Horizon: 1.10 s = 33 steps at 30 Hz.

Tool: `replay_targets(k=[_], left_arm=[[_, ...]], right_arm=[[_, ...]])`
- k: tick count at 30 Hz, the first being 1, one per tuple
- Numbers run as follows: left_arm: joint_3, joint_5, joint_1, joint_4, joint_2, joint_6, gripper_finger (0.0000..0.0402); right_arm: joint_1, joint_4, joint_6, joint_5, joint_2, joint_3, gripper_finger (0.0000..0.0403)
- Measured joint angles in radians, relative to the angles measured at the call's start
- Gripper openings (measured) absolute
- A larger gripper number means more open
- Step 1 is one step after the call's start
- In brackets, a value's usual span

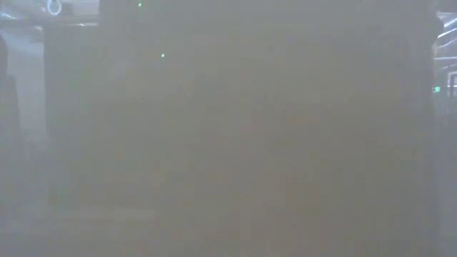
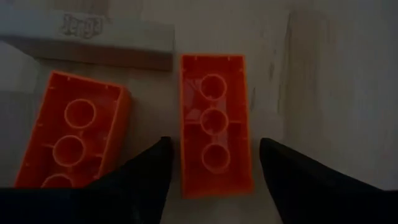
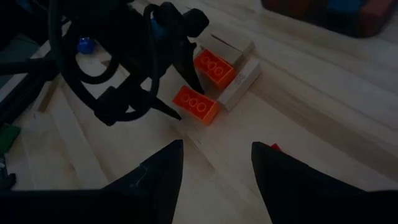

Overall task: Sort blocks by size
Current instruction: Put the large orange game piece into the transparent bin

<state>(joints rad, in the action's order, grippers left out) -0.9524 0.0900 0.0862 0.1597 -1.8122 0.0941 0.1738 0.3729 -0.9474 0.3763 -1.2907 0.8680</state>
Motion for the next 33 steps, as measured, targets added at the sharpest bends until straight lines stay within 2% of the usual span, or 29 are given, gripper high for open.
replay_targets(k=[3, 8, 11, 17, 26, 33], left_arm=[[0.001, -0.036, -0.010, -0.009, 0.003, 0.020, 0.0218], [-0.033, -0.034, -0.016, 0.023, 0.003, 0.058, 0.0139], [-0.085, -0.025, -0.018, 0.107, 0.003, 0.098, 0.0141], [-0.207, -0.044, -0.017, 0.204, 0.075, 0.043, 0.0141], [-0.418, -0.303, -0.017, 0.230, 0.125, -0.101, 0.0141], [-0.497, -0.367, -0.017, 0.229, 0.125, -0.174, 0.0158]], right_arm=[[0.000, 0.000, 0.000, 0.000, 0.000, 0.000, 0.0204], [0.000, 0.000, 0.000, -0.005, 0.000, 0.000, 0.0204], [0.000, -0.004, -0.003, -0.043, 0.000, 0.000, 0.0204], [-0.001, -0.014, -0.022, -0.075, 0.009, 0.000, 0.0204], [-0.063, -0.079, -0.069, -0.057, 0.106, 0.000, 0.0204], [-0.139, -0.207, 0.024, -0.055, 0.187, 0.000, 0.0206]])
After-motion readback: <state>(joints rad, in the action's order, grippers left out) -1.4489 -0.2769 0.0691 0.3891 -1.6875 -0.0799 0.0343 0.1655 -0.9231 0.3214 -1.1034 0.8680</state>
